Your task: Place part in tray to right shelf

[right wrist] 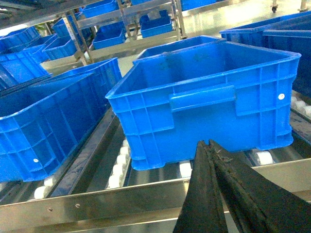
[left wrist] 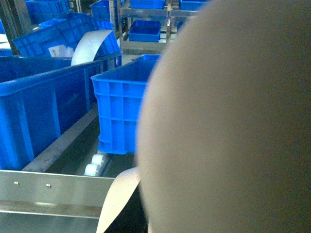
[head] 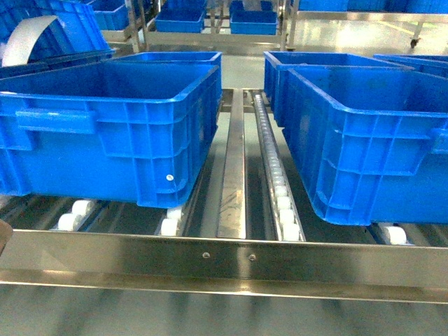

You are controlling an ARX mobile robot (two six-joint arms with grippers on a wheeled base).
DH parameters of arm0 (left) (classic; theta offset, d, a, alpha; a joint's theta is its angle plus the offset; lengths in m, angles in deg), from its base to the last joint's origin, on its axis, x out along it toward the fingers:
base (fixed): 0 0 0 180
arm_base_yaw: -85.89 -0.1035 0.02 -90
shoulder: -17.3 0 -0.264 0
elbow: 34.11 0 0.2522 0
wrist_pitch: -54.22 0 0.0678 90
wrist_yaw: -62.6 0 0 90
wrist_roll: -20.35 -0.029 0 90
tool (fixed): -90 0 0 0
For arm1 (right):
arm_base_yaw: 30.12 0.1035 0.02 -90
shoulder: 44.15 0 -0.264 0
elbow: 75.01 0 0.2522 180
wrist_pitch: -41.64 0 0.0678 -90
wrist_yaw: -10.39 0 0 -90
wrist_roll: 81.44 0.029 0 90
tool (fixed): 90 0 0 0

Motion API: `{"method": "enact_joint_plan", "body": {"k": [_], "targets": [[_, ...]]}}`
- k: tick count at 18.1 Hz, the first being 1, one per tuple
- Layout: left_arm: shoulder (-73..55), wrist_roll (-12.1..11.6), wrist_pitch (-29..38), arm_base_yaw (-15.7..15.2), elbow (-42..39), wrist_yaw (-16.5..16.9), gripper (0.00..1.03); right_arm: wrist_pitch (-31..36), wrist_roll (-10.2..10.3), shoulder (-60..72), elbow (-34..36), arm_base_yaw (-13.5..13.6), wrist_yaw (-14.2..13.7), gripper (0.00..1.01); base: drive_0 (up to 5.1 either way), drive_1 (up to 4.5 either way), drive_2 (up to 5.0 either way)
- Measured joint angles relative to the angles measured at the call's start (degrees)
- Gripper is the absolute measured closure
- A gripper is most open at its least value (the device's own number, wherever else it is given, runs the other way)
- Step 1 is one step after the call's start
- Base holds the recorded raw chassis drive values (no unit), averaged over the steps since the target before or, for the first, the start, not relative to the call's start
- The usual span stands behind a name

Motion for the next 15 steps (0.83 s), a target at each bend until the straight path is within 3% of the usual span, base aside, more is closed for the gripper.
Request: {"method": "enact_joint_plan", "body": {"k": [2, 4, 12, 15], "targets": [[0.0, 0.0, -0.46, 0.0, 0.0, 0.02, 0.89, 0.02, 0.0, 0.0, 0.0, 0.0, -0.02, 0.99, 0.0, 0.0, 0.0], [0.0, 0.0, -0.37, 0.0, 0.0, 0.0, 0.89, 0.0, 0.0, 0.0, 0.0, 0.0, -0.02, 0.89, 0.0, 0.0, 0.0], [0.0, 0.02, -0.37, 0.0, 0.0, 0.02, 0.89, 0.0, 0.0, 0.0, 0.0, 0.0, -0.02, 0.03, 0.0, 0.0, 0.0], [0.0, 0.02, -0.37, 0.0, 0.0, 0.02, 0.89, 0.0, 0.09, 0.0, 0.0, 0.0, -0.02, 0.03, 0.0, 0.0, 0.0]]}}
